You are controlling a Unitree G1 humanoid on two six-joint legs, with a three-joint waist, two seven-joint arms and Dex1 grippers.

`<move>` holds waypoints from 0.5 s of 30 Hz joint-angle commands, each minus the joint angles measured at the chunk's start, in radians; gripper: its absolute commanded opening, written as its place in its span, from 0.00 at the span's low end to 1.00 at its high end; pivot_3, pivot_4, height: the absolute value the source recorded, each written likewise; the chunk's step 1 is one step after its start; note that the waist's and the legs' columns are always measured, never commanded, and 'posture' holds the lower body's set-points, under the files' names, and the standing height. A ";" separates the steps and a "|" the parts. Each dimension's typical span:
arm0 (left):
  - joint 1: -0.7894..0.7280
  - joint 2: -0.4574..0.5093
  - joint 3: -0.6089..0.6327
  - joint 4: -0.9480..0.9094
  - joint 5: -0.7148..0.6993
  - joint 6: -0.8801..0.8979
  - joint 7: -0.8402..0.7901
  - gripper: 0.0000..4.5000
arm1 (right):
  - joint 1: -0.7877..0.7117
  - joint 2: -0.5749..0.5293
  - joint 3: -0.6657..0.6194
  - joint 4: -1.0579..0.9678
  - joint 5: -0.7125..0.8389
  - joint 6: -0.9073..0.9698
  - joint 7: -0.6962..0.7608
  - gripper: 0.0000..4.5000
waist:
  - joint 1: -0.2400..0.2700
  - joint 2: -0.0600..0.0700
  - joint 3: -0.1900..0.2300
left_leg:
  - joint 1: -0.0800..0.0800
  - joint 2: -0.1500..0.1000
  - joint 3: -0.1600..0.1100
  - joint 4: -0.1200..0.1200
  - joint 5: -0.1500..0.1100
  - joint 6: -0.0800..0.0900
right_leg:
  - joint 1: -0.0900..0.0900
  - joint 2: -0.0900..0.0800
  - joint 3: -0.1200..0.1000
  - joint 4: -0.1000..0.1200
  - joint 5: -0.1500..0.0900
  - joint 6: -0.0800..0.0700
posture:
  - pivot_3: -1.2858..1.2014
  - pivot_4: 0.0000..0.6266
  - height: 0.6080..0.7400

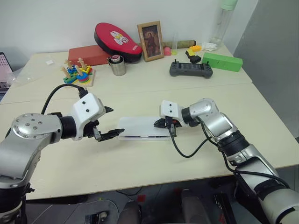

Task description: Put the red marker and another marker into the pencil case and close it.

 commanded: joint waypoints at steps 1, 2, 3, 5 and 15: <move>0.020 -0.003 0.022 -0.028 -0.009 0.005 0.020 0.94 | 0.007 0.035 0.013 0.032 -0.021 -0.003 -0.048 0.02 | 0.000 0.000 0.000 | 0.000 0.000 0.000 0.000 0.000 0.000 | 0.000 0.000 0.000 0.000 0.000 0.000 | 0.52 0.24 1.00; 0.020 -0.003 0.019 -0.027 -0.008 0.002 0.021 0.94 | 0.007 0.043 0.013 0.051 -0.026 -0.005 -0.058 0.02 | 0.001 0.000 0.000 | 0.000 0.000 0.000 0.000 0.000 0.000 | 0.000 0.000 0.000 0.000 0.000 0.000 | 0.52 0.24 1.00; 0.013 -0.004 0.015 -0.024 -0.007 0.001 0.025 0.94 | 0.009 0.048 0.015 0.069 -0.032 -0.013 -0.064 0.02 | 0.001 0.000 0.000 | 0.000 0.000 0.000 0.000 0.000 0.000 | 0.000 0.000 0.000 0.000 0.000 0.000 | 0.52 0.24 1.00; 0.001 -0.003 0.007 -0.021 -0.007 0.000 0.028 0.94 | 0.014 0.051 0.020 0.104 -0.051 -0.033 -0.082 0.02 | 0.003 -0.001 -0.001 | 0.001 0.000 0.000 0.000 0.000 0.000 | 0.001 0.000 0.000 0.000 0.000 0.000 | 0.52 0.24 1.00; -0.002 -0.001 0.007 -0.014 -0.006 0.000 0.030 0.94 | 0.028 0.046 -0.003 0.065 -0.030 -0.001 -0.087 0.02 | 0.004 -0.001 -0.001 | 0.002 0.000 0.000 0.001 0.000 0.001 | 0.002 0.000 0.000 0.000 0.001 -0.001 | 0.52 0.24 1.00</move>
